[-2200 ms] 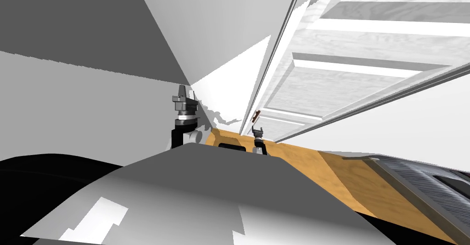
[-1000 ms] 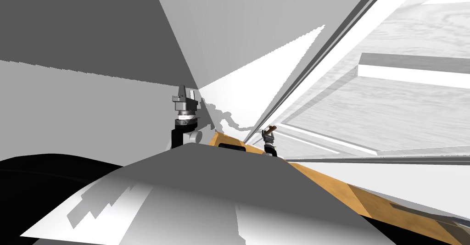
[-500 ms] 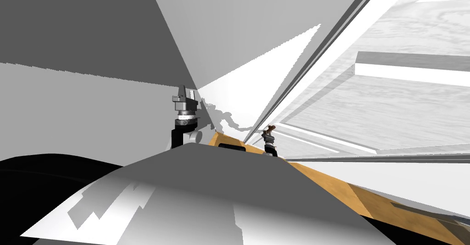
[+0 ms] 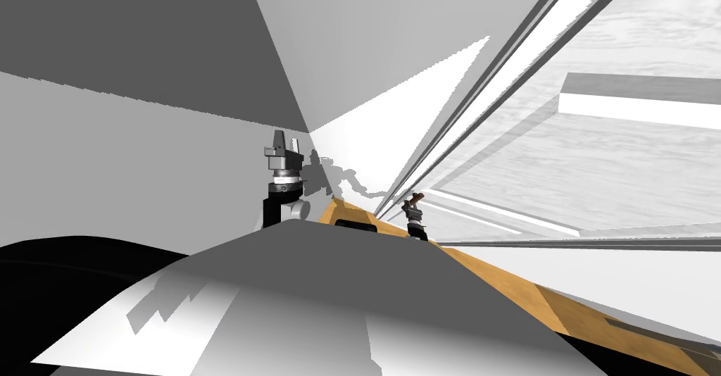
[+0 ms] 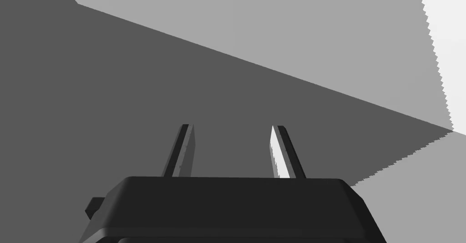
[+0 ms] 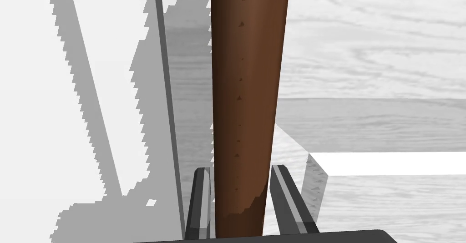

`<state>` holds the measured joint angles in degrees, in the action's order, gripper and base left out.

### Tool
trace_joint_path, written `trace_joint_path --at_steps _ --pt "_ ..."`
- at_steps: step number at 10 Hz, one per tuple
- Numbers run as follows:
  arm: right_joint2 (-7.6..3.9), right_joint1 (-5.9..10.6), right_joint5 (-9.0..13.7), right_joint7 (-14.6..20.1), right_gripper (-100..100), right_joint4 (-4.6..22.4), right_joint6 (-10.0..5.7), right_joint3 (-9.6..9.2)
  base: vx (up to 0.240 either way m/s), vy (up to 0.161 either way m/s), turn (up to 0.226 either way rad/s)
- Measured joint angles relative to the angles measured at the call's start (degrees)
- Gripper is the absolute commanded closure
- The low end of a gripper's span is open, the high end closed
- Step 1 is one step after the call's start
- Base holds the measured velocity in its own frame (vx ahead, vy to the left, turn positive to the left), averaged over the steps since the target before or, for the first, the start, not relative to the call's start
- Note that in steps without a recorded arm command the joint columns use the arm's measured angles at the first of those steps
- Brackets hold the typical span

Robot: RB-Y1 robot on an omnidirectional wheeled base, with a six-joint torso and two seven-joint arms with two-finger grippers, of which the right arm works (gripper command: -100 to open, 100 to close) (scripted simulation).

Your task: Pull the door open

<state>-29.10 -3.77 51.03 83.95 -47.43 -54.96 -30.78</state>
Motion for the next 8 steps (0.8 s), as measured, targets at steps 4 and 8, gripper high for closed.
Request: trace_joint_path --at_steps 4,8 --pt "-2.28 -1.07 -1.13 3.42 100 0.32 -2.30 -3.37 -0.192 -0.034 0.098" --pt "-3.91 -1.79 -1.72 4.98 100 -0.12 -3.46 -5.04 -0.147 -0.032 0.083"
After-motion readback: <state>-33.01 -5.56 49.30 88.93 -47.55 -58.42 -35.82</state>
